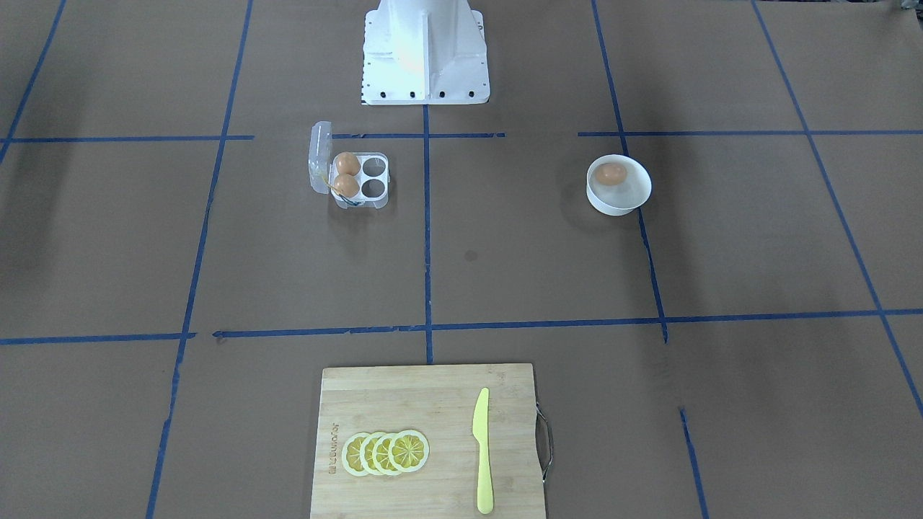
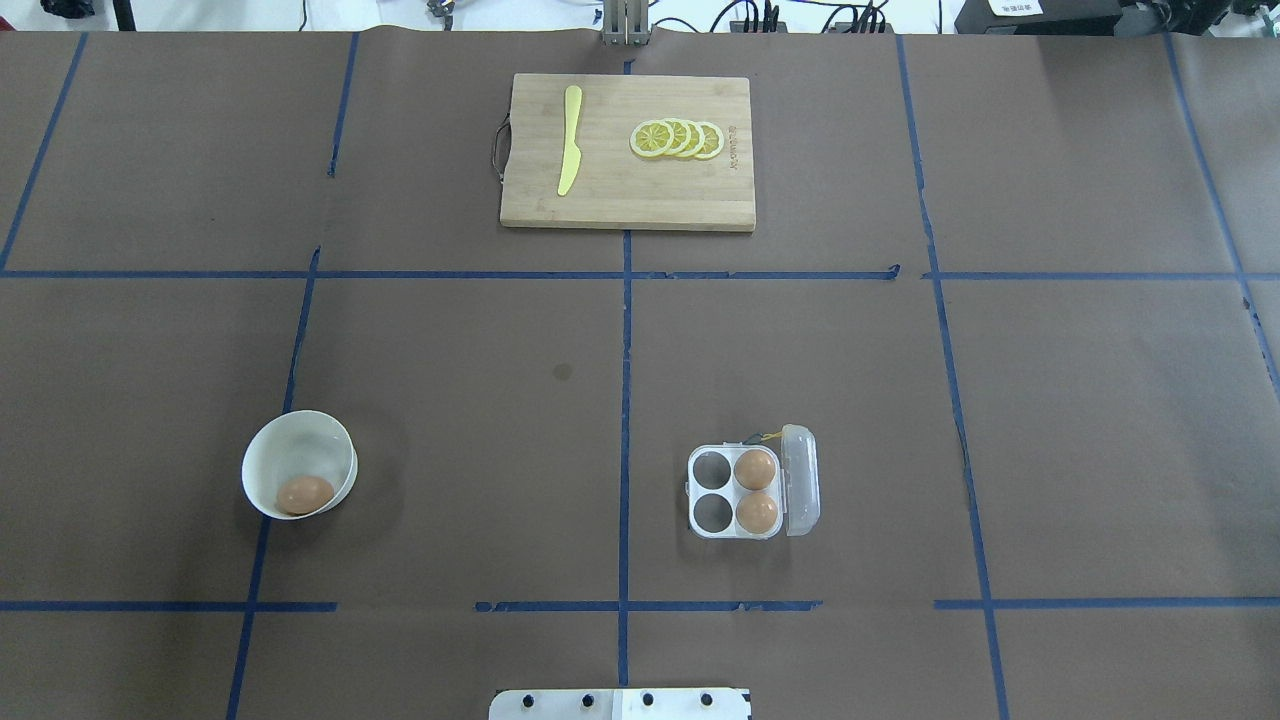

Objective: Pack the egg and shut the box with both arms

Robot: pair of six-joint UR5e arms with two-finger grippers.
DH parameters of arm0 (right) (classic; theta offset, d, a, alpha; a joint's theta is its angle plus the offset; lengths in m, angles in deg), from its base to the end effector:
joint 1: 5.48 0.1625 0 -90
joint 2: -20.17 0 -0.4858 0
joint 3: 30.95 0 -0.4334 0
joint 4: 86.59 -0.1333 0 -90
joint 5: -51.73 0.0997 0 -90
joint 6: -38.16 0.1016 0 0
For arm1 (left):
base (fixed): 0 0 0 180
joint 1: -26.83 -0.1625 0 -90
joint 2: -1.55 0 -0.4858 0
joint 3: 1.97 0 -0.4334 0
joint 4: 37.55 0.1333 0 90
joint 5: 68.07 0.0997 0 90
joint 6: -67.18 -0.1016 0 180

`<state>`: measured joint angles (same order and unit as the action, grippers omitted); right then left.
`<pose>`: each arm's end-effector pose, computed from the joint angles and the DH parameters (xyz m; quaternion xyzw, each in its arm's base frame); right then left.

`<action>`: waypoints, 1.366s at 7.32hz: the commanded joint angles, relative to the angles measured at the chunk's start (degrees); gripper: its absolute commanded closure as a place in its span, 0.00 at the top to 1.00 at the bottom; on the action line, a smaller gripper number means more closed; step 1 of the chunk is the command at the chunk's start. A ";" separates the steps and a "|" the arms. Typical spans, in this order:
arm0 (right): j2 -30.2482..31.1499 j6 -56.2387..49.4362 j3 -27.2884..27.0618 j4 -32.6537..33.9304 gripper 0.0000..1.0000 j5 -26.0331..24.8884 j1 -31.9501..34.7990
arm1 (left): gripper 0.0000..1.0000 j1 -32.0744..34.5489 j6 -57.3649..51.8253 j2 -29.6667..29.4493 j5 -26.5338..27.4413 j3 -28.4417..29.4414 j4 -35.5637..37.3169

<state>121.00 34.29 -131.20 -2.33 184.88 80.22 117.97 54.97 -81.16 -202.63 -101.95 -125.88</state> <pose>0.0300 -0.4516 0.7089 0.0405 -0.3675 -0.0827 0.9255 -0.0714 -0.4709 0.6946 0.0522 0.3756 0.0926 0.9207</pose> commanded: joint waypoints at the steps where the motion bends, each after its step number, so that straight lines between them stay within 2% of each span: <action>1: -0.11 0.00 0.06 -0.06 1.00 0.00 0.00 | 1.00 0.00 -0.26 -0.08 0.09 -0.39 0.00; 4: -0.20 0.09 -0.56 -0.06 1.00 0.09 -0.09 | 1.00 -0.09 -0.17 -1.13 0.00 -1.36 -0.35; 5: -0.37 0.70 -0.99 -0.49 1.00 0.61 -0.17 | 1.00 -0.17 -0.35 -1.40 0.09 -1.27 -3.31; 7: -0.81 0.79 -1.70 -6.44 1.00 0.36 -0.09 | 1.00 -0.26 -0.18 -2.71 0.00 -0.58 -13.74; 10: -3.45 0.88 -1.34 -7.62 1.00 0.35 -0.09 | 1.00 -0.44 0.09 -5.70 -0.52 1.88 -33.07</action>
<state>118.33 35.21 -132.50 -9.57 185.23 80.13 117.68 55.03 -85.72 -202.88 -101.12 -150.77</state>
